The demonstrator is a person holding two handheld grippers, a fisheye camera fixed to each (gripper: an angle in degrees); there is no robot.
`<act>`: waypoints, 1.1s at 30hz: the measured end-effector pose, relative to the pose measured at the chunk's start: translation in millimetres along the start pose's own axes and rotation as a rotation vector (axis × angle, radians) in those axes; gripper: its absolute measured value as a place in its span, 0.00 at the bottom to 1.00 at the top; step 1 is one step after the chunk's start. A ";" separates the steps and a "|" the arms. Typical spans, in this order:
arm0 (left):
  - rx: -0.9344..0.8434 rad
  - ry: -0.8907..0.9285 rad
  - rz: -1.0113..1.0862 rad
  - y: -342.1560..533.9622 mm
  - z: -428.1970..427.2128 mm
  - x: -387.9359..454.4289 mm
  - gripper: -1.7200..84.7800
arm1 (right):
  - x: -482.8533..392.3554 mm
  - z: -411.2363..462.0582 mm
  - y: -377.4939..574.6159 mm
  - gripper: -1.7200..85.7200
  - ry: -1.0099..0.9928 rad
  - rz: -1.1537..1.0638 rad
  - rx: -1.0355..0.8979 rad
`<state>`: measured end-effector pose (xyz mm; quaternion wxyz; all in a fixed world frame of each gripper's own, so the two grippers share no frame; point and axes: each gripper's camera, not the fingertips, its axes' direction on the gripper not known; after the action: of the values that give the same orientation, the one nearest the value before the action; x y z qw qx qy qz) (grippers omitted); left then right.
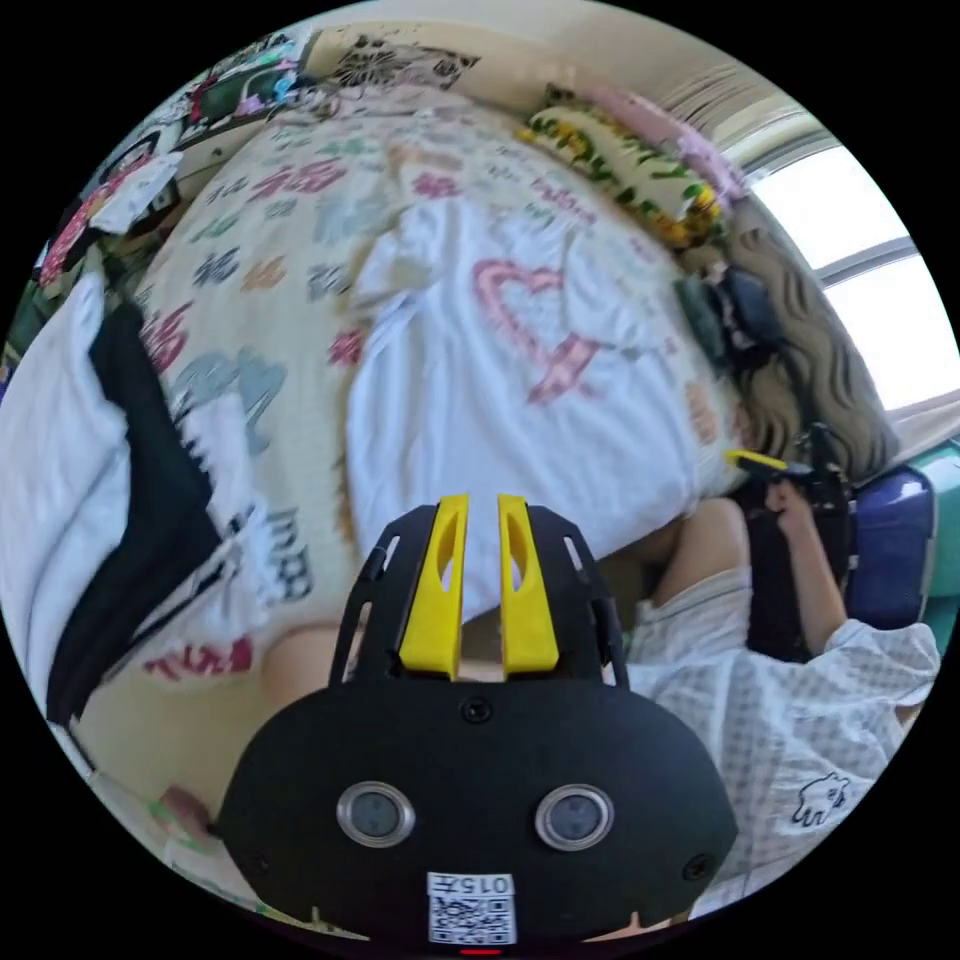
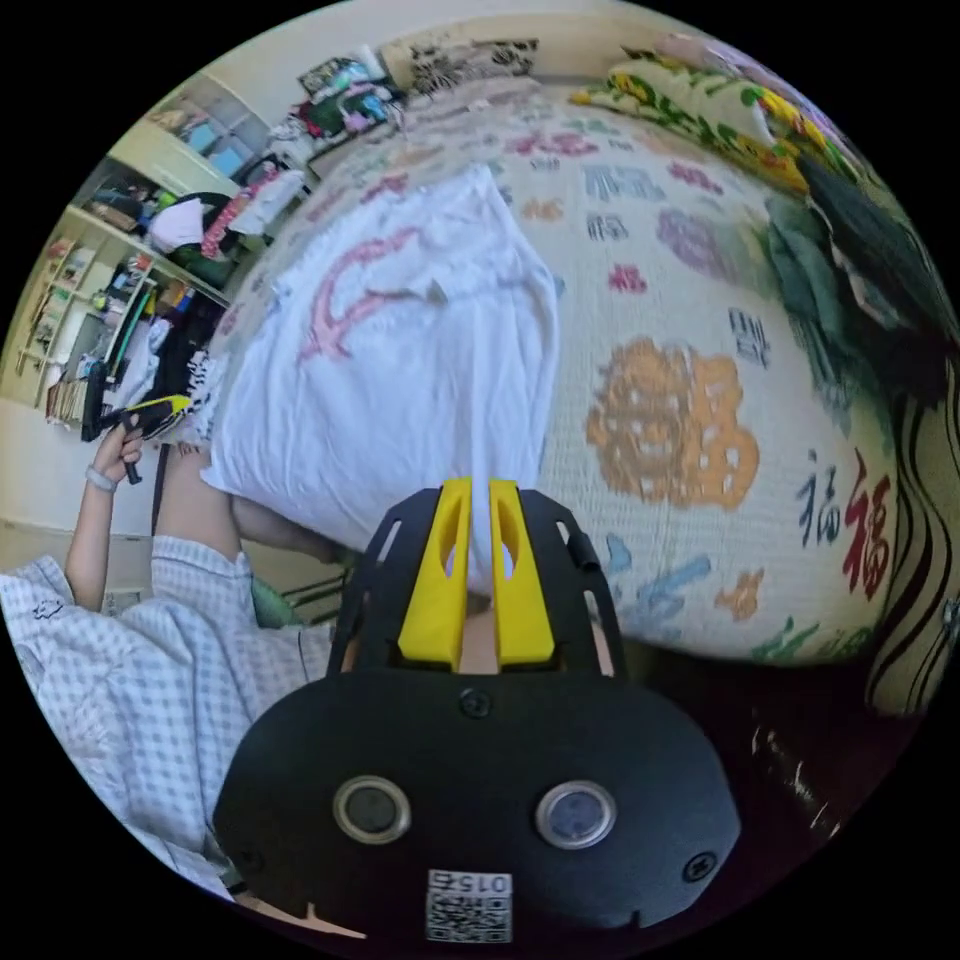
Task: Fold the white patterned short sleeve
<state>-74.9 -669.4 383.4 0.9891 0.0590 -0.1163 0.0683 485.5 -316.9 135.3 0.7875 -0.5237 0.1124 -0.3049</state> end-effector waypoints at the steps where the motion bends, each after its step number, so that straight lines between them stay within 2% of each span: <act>1: 0.027 0.038 0.015 -12.1 1.4 5.7 0.09 | -4.2 -1.1 -8.1 0.07 -0.001 -0.021 0.023; 3: 0.081 0.140 0.065 -66.7 21.1 30.6 0.09 | -22.3 5.7 -46.4 0.08 0.005 -0.109 0.070; 5: 0.103 0.166 0.077 -109.2 45.6 47.1 0.10 | -35.1 18.2 -75.8 0.10 0.037 -0.173 0.089; 11: 0.080 0.256 -0.053 -218.9 142.6 63.7 0.11 | -54.6 70.5 -150.6 0.11 0.171 -0.282 0.049; 15: -0.045 0.203 -0.044 -252.3 199.4 75.9 0.10 | -45.9 102.6 -174.8 0.09 0.220 -0.318 -0.034; 19: -0.114 0.153 0.018 -261.8 205.5 78.7 0.03 | -30.3 96.9 -177.2 0.06 0.193 -0.311 0.001; 23: -0.018 0.252 0.091 -283.8 164.4 88.5 0.02 | 22.1 67.0 -177.8 0.04 -0.028 -0.182 0.129; 27: 0.126 0.392 0.188 -348.4 131.6 138.9 0.02 | 92.5 37.4 -180.7 0.04 -0.183 0.000 0.290; 31: 0.189 0.468 0.287 -411.7 150.9 208.6 0.03 | 149.4 37.8 -183.7 0.03 -0.216 0.166 0.366; 33: 0.183 0.502 0.353 -439.1 181.2 253.2 0.08 | 183.1 54.4 -184.8 0.02 -0.242 0.282 0.372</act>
<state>194.1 -1094.7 574.4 0.9503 0.1079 0.1298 0.2616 589.9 -434.3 349.7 0.9127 -0.3818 0.0314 -0.1425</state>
